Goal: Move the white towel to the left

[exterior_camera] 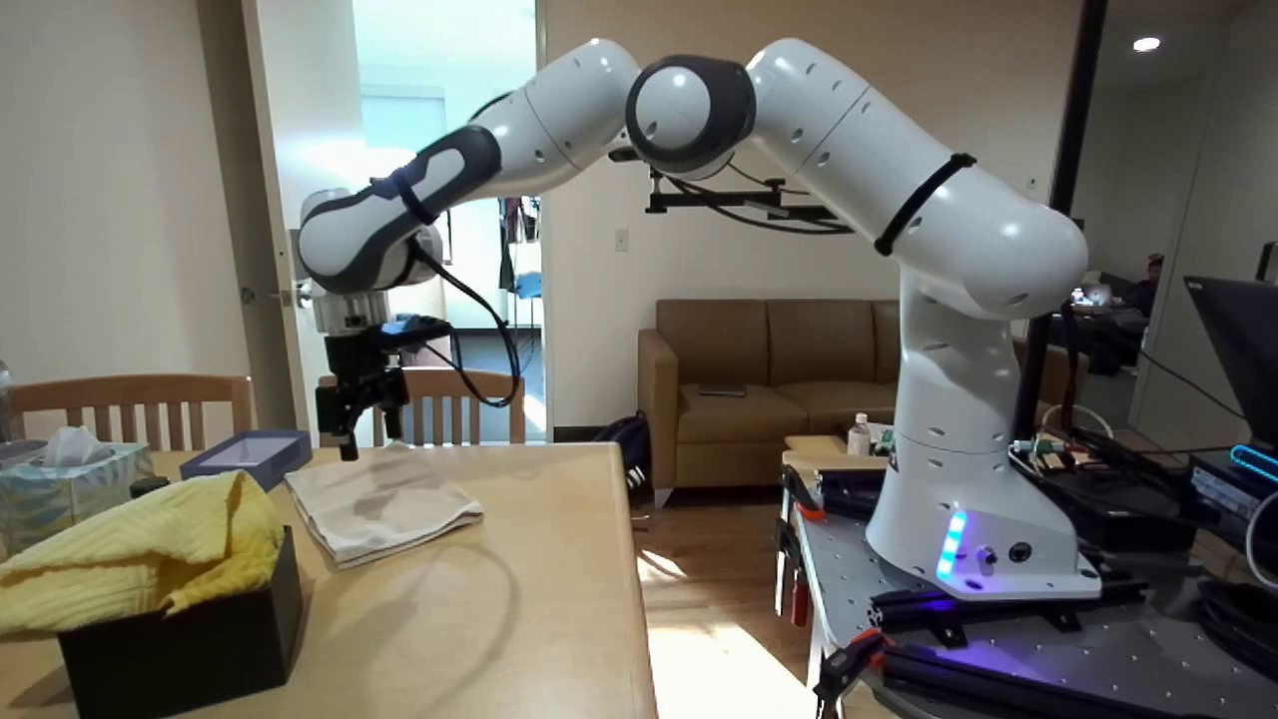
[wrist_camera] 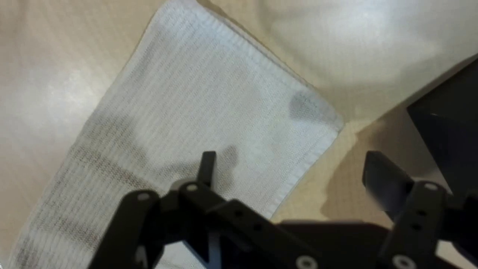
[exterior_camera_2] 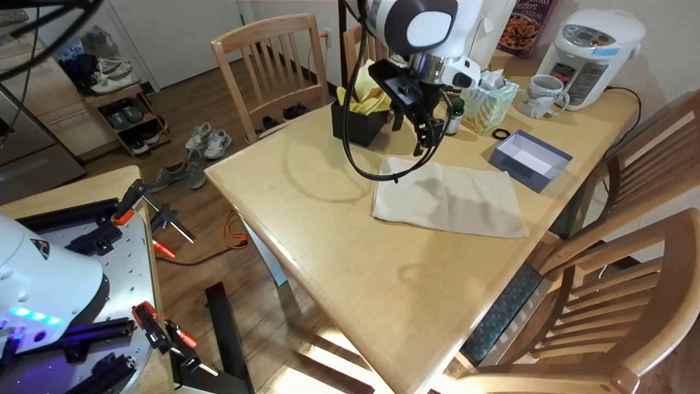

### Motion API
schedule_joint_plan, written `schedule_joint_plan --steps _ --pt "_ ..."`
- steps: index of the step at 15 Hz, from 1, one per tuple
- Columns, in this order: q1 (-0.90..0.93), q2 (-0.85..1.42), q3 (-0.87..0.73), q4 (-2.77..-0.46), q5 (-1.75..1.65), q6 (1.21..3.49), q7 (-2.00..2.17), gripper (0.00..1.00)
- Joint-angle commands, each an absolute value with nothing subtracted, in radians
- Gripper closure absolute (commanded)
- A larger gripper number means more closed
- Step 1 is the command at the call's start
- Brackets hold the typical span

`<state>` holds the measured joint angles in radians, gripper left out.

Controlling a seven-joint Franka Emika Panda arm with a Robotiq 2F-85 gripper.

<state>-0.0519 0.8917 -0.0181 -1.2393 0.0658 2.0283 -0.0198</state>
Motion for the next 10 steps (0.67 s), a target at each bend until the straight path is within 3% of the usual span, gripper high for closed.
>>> schedule_joint_plan --steps 1,10 --pt "-0.085 0.962 0.000 -1.167 0.076 2.027 -0.059 0.00" --pt "-0.117 1.046 0.017 -1.184 0.087 2.135 -0.083 0.00"
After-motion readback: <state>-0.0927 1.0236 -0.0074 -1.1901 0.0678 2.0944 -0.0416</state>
